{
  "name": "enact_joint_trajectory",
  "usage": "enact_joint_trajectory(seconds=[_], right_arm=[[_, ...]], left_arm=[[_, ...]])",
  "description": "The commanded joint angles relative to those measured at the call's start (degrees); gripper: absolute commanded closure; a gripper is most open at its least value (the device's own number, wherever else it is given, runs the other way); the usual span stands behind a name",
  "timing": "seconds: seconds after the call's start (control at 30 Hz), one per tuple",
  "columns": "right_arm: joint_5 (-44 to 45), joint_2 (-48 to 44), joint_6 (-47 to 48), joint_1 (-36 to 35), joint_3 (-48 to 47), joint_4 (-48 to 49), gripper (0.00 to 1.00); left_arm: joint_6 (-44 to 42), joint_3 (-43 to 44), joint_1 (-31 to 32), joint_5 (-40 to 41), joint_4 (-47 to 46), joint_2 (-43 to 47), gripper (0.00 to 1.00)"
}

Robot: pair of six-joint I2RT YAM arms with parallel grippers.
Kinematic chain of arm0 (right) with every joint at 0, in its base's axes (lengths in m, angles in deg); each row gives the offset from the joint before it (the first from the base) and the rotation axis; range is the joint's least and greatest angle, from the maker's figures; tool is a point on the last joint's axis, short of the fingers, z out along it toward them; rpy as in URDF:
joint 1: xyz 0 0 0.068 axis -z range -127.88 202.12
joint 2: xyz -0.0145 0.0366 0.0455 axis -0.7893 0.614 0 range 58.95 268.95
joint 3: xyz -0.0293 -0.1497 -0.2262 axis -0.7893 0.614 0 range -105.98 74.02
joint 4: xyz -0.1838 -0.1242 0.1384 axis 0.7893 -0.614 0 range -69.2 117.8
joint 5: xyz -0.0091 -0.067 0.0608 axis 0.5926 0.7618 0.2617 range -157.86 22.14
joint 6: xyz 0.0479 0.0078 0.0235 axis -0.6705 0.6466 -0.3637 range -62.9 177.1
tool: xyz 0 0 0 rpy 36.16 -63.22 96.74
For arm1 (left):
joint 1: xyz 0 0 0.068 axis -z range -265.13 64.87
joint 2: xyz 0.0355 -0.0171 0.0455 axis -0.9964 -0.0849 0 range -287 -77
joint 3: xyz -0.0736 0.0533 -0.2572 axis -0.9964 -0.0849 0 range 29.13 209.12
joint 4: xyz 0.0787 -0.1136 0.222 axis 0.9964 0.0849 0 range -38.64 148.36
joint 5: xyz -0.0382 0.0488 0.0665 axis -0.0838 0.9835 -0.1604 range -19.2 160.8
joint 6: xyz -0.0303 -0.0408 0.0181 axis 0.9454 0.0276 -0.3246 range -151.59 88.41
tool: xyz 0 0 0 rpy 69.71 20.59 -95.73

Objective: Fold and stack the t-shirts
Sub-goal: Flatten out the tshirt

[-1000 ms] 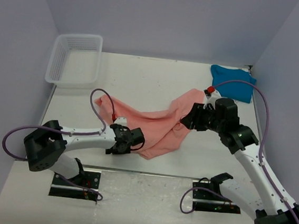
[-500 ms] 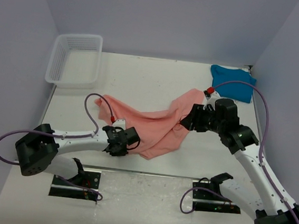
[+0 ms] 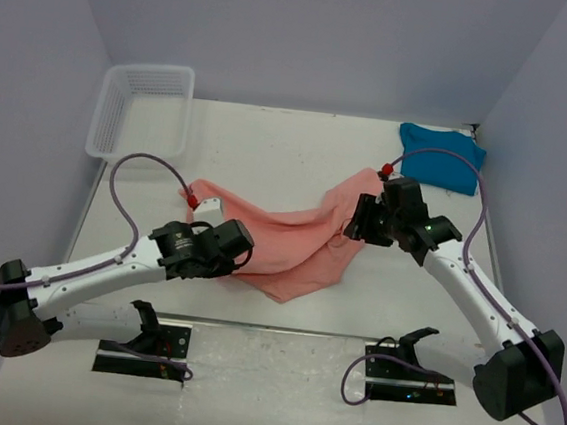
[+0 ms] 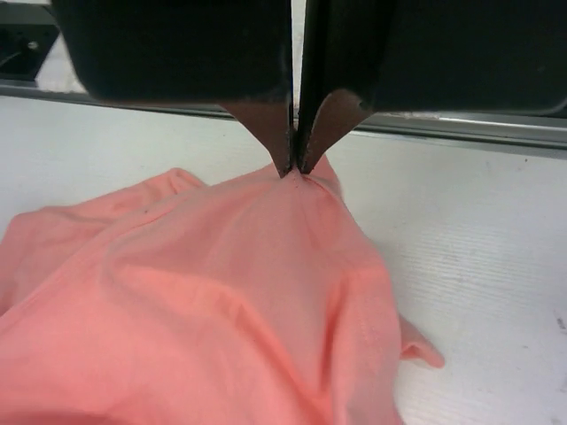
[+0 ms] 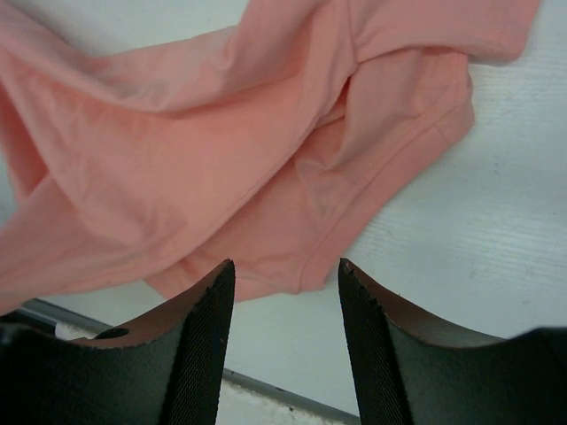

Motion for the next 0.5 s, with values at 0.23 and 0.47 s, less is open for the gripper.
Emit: enact_joint_trajectory(seconds=[0.23,0.47], right_arm=[[10.59,12.35,-1.79,-0.07,-10.59,-1.93,0.47],[13.67,17.8,-2.75,2.56,-16.56,-3.86,0.47]], left_arm=[[9.73,6.11,0.12,8.38,19.51,11.78,1.0],[8.6,7.68,-1.81,9.87,19.51,19.09,1.0]])
